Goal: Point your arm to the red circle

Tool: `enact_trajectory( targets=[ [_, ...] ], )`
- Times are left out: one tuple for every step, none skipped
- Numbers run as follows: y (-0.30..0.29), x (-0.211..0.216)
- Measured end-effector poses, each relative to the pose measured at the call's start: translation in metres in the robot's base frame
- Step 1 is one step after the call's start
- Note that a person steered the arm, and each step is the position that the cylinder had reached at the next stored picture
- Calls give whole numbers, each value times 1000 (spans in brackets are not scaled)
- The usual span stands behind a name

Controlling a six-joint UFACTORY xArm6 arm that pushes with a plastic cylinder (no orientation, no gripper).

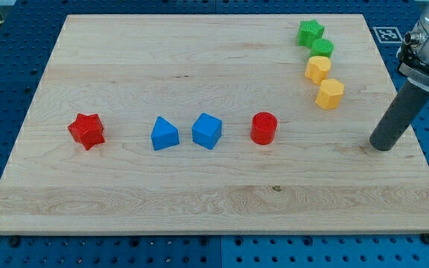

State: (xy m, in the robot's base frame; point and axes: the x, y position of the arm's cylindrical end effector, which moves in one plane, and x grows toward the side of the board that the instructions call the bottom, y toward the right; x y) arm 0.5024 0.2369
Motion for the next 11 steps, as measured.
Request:
enact_trajectory(
  targets=[
    [-5, 0],
    [-7, 0],
    [-7, 0],
    [-7, 0],
    [-7, 0],
    [-7, 2],
    [-7, 3],
    [-25, 3],
    [-88, 3],
    [-143, 3],
    [-167, 3]
  ],
)
